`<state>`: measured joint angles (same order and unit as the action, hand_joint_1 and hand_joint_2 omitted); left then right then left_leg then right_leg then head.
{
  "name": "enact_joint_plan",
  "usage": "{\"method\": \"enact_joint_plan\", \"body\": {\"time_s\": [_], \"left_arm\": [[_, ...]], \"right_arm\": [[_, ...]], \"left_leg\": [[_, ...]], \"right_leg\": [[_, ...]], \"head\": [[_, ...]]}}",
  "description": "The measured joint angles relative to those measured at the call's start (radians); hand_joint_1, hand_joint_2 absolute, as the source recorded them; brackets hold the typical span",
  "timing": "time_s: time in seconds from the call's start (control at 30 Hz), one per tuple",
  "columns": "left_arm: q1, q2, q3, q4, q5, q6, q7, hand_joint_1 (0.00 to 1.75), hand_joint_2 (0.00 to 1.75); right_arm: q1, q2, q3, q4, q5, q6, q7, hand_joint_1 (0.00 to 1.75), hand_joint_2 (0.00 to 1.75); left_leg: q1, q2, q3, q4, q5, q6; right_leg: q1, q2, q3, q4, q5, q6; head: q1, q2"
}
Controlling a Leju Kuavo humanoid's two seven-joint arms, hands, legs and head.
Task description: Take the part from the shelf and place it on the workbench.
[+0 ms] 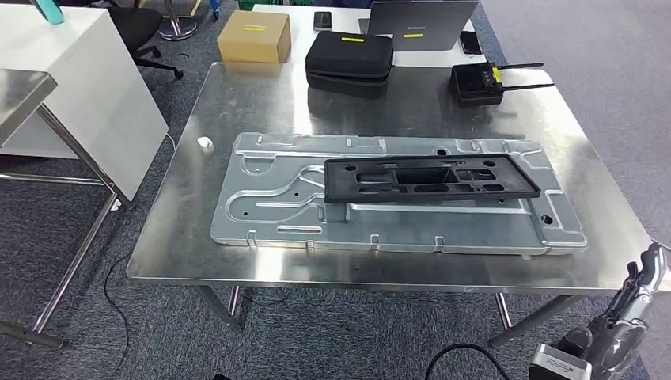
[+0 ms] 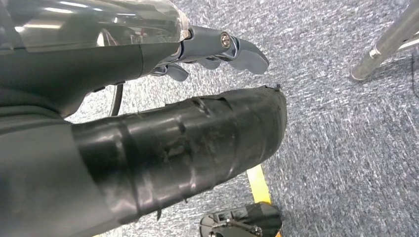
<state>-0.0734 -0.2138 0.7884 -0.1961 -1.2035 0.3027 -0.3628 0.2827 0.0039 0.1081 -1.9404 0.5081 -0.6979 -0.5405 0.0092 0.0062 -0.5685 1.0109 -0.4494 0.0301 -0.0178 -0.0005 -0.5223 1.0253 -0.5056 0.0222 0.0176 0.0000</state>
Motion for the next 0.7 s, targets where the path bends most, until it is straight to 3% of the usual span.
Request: {"method": "enact_joint_plan", "body": {"time_s": [0.07, 0.13, 0.2, 0.27, 0.3, 0.33, 0.37, 0.43, 0.5, 0.63, 0.7], "left_arm": [[-0.001, 0.000, 0.000, 0.000, 0.000, 0.000, 0.000, 0.00, 0.00], [-0.001, 0.000, 0.001, 0.000, 0.000, 0.000, -0.001, 0.00, 0.00], [0.000, 0.001, 0.001, 0.000, 0.002, 0.000, -0.003, 0.00, 0.00], [0.001, 0.001, 0.002, 0.000, 0.006, 0.001, -0.005, 0.00, 0.00], [0.002, 0.001, 0.003, 0.000, 0.008, 0.001, -0.006, 0.00, 0.00], [0.003, 0.001, 0.003, 0.000, 0.010, 0.001, -0.006, 0.00, 0.00], [0.004, 0.001, 0.004, 0.000, 0.010, 0.001, -0.006, 0.00, 0.00], [0.003, 0.001, 0.005, 0.000, 0.011, 0.002, -0.006, 0.00, 0.00], [0.002, 0.001, 0.008, 0.000, 0.011, 0.003, -0.007, 0.00, 0.00], [0.003, 0.000, 0.019, 0.000, 0.012, 0.004, -0.007, 0.00, 0.00], [0.001, -0.001, 0.021, 0.000, 0.011, 0.004, -0.007, 0.00, 0.00]], "right_arm": [[0.001, 0.001, 0.000, 0.000, 0.000, 0.000, -0.001, 0.00, 0.00], [0.002, 0.004, 0.000, 0.000, 0.001, 0.000, -0.004, 0.00, 0.00], [0.008, 0.010, 0.000, -0.001, 0.006, 0.000, -0.014, 0.00, 0.00], [0.021, 0.020, 0.000, -0.003, 0.013, 0.000, -0.028, 0.00, 0.00], [0.028, 0.026, 0.000, -0.004, 0.015, 0.000, -0.034, 0.00, 0.00], [0.035, 0.031, 0.000, -0.007, 0.016, 0.000, -0.038, 0.00, 0.00], [0.040, 0.037, 0.000, -0.009, 0.015, 0.000, -0.041, 0.00, 0.00], [0.049, 0.046, 0.000, -0.011, 0.014, 0.000, -0.043, 0.00, 0.00], [0.055, 0.053, 0.000, -0.012, 0.013, 0.000, -0.043, 0.00, 0.00], [0.064, 0.061, 0.000, -0.015, 0.007, -0.001, -0.046, 0.00, 0.00], [0.069, 0.064, 0.000, -0.017, 0.004, -0.001, -0.050, 0.00, 0.00]], "left_leg": [[-0.001, 0.000, -0.003, -0.002, 0.006, -0.013], [0.001, -0.001, -0.010, 0.007, -0.002, -0.024], [0.002, -0.002, -0.040, 0.077, -0.059, -0.031], [0.003, -0.002, -0.089, 0.209, -0.138, -0.035], [0.003, -0.002, -0.105, 0.260, -0.160, -0.037], [0.003, -0.002, -0.104, 0.278, -0.163, -0.037], [0.003, -0.002, -0.083, 0.254, -0.148, -0.036], [0.002, -0.002, 0.001, 0.118, -0.099, -0.029], [-0.002, -0.003, 0.054, 0.016, -0.071, -0.021], [-0.002, 0.000, 0.051, -0.004, -0.047, -0.002], [0.004, 0.003, 0.040, -0.013, -0.028, 0.011]], "right_leg": [[0.006, 0.001, -0.004, -0.009, 0.006, -0.011], [0.002, -0.001, -0.008, -0.016, 0.018, -0.027], [-0.002, -0.004, -0.017, -0.023, 0.032, -0.043], [0.002, -0.007, -0.032, -0.021, 0.040, -0.050], [0.004, -0.009, -0.040, -0.018, 0.043, -0.051], [0.006, -0.009, -0.047, -0.014, 0.046, -0.050], [0.007, -0.009, -0.054, -0.009, 0.048, -0.049], [0.007, -0.008, -0.066, 0.004, 0.050, -0.046], [0.010, -0.008, -0.073, 0.014, 0.053, -0.038], [0.010, -0.005, -0.078, 0.016, 0.059, -0.012], [0.008, -0.001, -0.100, 0.069, 0.004, -0.002]], "head": [[0.000, 0.000], [0.000, 0.000], [-0.002, 0.000], [-0.004, 0.000], [-0.004, 0.000], [-0.004, 0.000], [-0.004, 0.000], [-0.004, 0.000], [-0.004, 0.000], [-0.003, 0.000], [-0.001, 0.000]]}}
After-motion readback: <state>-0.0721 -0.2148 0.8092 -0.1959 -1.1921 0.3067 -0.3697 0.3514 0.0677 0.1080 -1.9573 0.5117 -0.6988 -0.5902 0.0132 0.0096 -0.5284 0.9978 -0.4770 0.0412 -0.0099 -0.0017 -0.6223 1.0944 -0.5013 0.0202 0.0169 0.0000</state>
